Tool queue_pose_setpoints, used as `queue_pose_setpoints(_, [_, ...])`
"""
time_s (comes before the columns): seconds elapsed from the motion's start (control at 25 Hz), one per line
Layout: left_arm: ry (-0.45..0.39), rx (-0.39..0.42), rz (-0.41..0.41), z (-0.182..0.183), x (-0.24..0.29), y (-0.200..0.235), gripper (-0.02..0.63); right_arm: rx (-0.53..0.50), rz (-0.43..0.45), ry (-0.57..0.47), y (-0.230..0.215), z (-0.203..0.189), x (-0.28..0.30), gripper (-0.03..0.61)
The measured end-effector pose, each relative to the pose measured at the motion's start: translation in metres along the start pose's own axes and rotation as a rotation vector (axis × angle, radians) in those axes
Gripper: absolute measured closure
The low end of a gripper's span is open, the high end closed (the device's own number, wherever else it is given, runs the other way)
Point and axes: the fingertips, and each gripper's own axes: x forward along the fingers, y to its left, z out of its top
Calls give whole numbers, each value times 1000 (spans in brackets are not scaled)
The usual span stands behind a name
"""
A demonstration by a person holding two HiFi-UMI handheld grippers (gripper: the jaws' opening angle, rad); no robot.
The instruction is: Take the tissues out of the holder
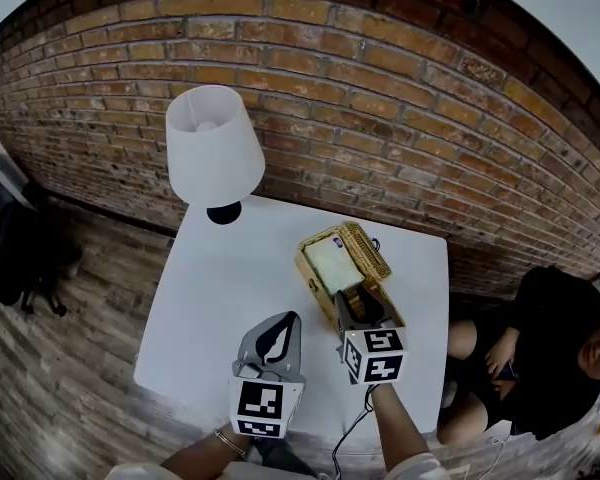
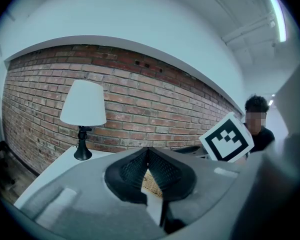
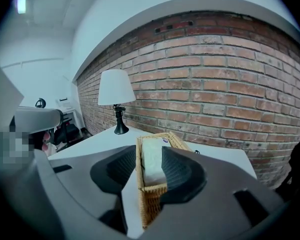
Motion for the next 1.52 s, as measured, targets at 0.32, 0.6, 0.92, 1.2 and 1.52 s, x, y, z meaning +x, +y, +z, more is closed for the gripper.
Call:
queue_pose_setpoints(0.32, [2, 3, 32, -1, 7, 11, 607, -95, 19, 68, -12, 0, 40, 411])
queue_pose_setpoints(0.6, [4, 24, 50, 1, 15, 19, 607, -195, 67, 167, -18, -4, 79, 408])
queue_pose_setpoints(0.92, [8, 23, 67, -3, 18, 27, 607, -254, 86, 216, -18, -10, 99, 400])
queue_pose_setpoints(1.2, [4, 16, 76, -5, 21, 31, 607, -288, 68, 284, -22, -22, 109, 402])
queue_pose_setpoints(1.52, [16, 9, 78, -8, 22, 34, 607, -252, 89, 346, -23, -32, 117, 421])
